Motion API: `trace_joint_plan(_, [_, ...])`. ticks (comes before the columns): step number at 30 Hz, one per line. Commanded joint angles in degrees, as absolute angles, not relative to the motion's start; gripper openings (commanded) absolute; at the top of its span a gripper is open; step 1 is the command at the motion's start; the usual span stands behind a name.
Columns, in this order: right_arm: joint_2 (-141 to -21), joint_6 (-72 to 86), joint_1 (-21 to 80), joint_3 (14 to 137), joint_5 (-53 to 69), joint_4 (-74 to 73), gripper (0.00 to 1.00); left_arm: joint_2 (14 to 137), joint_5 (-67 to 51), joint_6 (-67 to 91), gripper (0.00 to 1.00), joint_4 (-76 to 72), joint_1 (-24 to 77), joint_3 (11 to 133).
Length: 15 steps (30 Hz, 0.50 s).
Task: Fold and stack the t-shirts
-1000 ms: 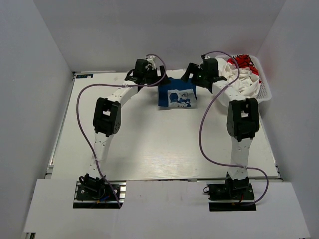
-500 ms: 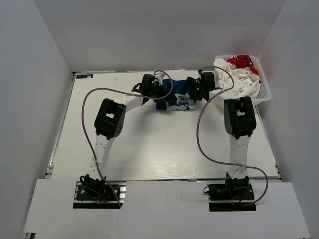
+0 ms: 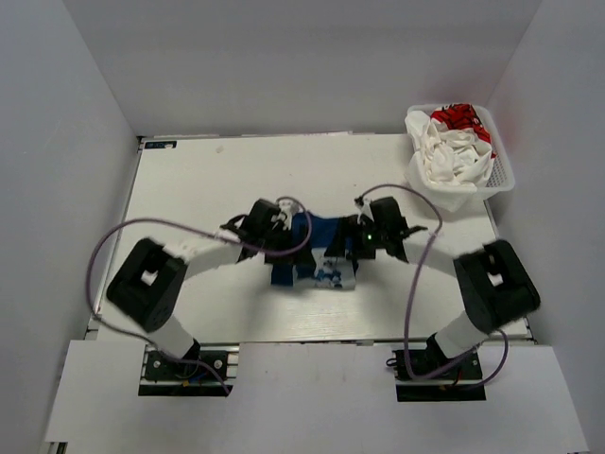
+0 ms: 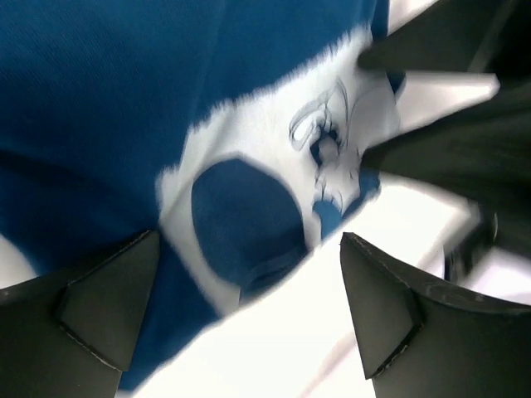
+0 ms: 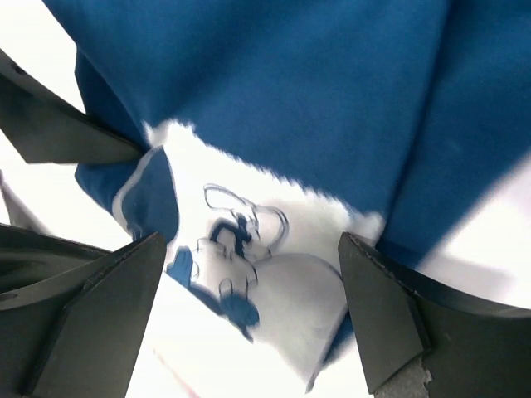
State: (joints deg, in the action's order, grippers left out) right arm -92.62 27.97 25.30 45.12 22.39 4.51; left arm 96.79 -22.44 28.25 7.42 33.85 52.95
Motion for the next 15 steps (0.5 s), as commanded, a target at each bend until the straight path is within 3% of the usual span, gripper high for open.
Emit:
trace_joint_plan(1, [-81.5, 26.5, 27.3, 39.6, 24.5, -2.5, 0.90, 82.5, -19.2, 31.9, 1.00, 17.8, 35.8, 46.6])
trace_joint_plan(5, [-72.0, 23.1, 29.0, 39.5, 22.9, -7.9, 0.90, 72.1, -14.1, 34.7, 1.00, 23.8, 37.2, 46.4])
trace_joint_plan(8, [-68.4, 21.1, 29.0, 40.6, 19.1, -8.1, 0.90, 69.9, -3.6, 35.2, 1.00, 27.3, 36.7, 47.9])
trace_joint_plan(12, [-72.8, 18.7, 29.0, 42.9, 16.2, -6.5, 0.90, 74.2, 6.0, 35.2, 1.00, 27.9, 35.6, 49.4])
trace_joint_plan(15, [-80.4, 18.0, 29.1, 46.7, 15.2, -3.6, 0.90, 80.2, 6.1, 35.8, 1.00, 26.8, 35.1, 52.5])
